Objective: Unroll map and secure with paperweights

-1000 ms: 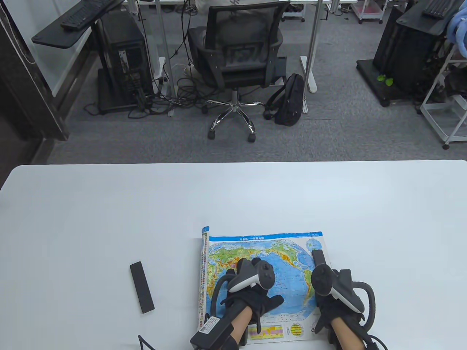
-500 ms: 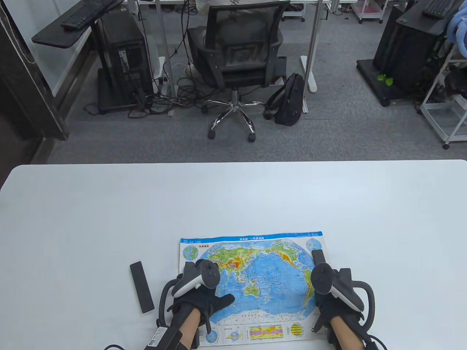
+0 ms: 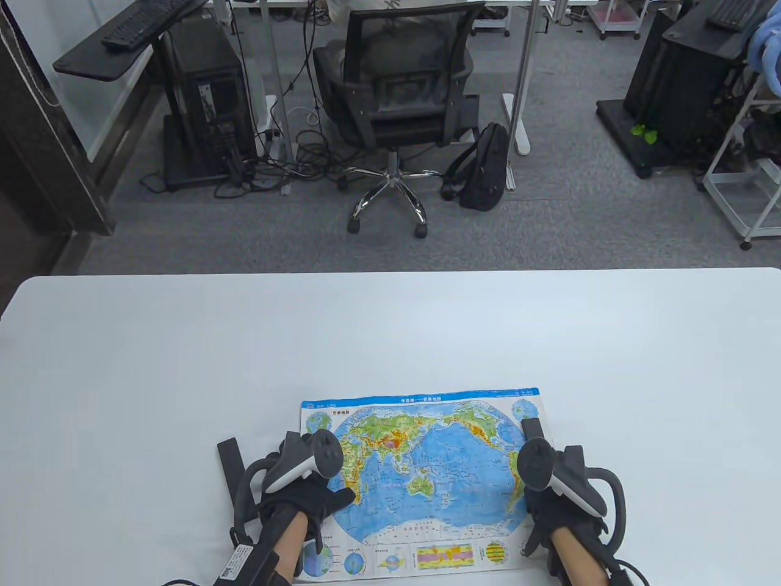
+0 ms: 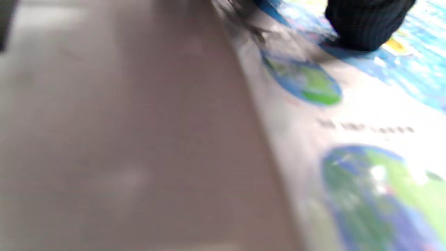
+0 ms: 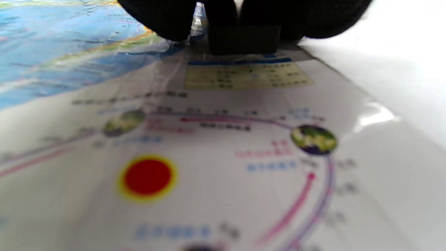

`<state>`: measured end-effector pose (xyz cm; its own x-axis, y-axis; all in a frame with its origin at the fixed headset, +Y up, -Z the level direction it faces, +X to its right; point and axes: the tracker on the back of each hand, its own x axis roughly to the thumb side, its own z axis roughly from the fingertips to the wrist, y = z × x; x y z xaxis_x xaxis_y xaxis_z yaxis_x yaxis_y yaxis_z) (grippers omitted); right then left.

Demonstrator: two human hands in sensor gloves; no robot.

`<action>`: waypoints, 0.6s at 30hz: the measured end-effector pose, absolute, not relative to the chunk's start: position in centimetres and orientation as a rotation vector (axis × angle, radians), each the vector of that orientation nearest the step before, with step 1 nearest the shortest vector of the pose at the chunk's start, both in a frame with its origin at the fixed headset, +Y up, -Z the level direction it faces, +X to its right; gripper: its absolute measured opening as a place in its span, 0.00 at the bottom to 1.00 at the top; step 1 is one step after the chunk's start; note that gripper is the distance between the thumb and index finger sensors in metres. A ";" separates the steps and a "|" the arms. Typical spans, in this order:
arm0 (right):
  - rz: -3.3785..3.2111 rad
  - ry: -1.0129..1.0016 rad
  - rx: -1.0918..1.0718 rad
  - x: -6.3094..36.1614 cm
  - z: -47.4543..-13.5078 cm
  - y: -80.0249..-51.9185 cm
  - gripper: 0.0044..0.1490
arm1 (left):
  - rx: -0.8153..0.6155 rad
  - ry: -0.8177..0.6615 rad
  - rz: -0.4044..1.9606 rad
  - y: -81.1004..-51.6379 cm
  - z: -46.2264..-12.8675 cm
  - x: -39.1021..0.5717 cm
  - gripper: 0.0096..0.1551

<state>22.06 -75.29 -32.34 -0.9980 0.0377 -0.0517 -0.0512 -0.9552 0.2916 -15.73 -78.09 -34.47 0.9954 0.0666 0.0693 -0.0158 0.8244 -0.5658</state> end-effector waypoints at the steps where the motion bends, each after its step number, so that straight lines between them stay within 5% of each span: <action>1: 3.059 0.473 -0.069 22.0 -32.4 -75.3 0.34 | -0.595 -0.089 0.040 -78.0 -34.5 -15.9 0.49; 12: 3.035 0.703 -0.131 21.7 -32.4 -75.2 0.41 | -0.649 -0.102 0.185 -77.6 -35.1 -17.5 0.40; 18: 3.182 0.476 -0.077 18.6 -32.2 -74.0 0.45 | -0.642 -0.112 0.195 -77.6 -35.3 -17.8 0.40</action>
<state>18.64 -74.02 -32.20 -0.9959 -0.0828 -0.0360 0.0686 -0.9534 0.2936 -17.80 -77.61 -35.26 0.9756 0.2152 0.0433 -0.1460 0.7835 -0.6040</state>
